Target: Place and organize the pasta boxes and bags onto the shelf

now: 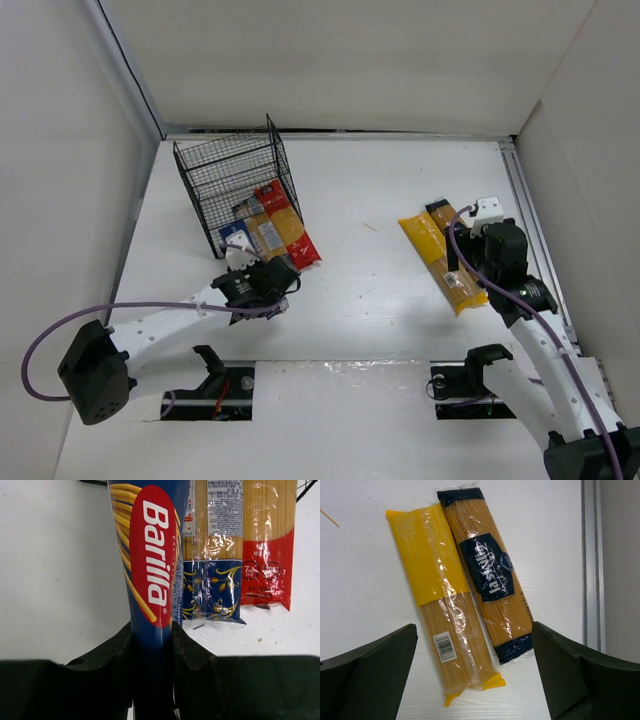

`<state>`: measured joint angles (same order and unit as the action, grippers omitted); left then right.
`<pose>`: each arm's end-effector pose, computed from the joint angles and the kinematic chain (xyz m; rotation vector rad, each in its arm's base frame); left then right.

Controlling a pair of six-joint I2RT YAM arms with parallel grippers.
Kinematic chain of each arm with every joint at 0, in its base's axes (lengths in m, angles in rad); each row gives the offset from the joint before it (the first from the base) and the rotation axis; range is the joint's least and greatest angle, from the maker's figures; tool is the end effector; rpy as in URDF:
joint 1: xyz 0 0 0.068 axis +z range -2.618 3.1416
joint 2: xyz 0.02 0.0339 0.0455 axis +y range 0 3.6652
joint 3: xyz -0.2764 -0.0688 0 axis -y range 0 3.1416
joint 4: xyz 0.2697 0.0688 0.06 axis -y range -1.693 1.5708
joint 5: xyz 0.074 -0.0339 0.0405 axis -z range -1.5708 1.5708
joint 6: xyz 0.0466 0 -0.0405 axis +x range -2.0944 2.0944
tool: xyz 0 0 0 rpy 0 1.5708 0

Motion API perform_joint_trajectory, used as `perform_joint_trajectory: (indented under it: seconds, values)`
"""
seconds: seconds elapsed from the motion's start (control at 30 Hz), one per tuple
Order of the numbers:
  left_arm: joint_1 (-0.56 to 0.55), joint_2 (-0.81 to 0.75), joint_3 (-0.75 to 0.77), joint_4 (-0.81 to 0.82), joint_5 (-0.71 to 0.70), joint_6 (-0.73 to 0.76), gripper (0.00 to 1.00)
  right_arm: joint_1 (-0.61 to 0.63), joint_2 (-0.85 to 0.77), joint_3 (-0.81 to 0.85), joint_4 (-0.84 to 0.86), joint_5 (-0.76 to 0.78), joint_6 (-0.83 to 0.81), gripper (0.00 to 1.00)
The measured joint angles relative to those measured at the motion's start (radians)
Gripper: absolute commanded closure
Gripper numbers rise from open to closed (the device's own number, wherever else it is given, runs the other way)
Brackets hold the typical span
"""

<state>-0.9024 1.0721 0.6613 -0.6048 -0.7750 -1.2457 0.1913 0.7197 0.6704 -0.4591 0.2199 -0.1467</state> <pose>0.1592 -0.1490 0.2124 -0.6311 2.1347 -0.1239 0.1873 0.0259 0.2842 -0.2156 2.0607 -0.2011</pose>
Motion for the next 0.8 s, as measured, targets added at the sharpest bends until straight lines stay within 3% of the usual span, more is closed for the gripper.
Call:
perform_joint_trajectory:
  seconds: [0.23, 0.6, 0.8]
  values:
    - [0.114, -0.013, -0.051, 0.170, 0.070, 0.187, 1.00, 0.000, 0.005, 0.000, 0.000, 0.001, -0.008, 0.00]
    - [0.173, -0.055, -0.115, 0.279, 0.154, 0.302, 1.00, 0.000, 0.015, 0.000, 0.000, 0.001, -0.014, 0.00]
    - [0.315, -0.047, -0.127, 0.348, 0.206, 0.387, 1.00, 0.000, 0.013, 0.000, 0.000, 0.001, -0.015, 0.00]
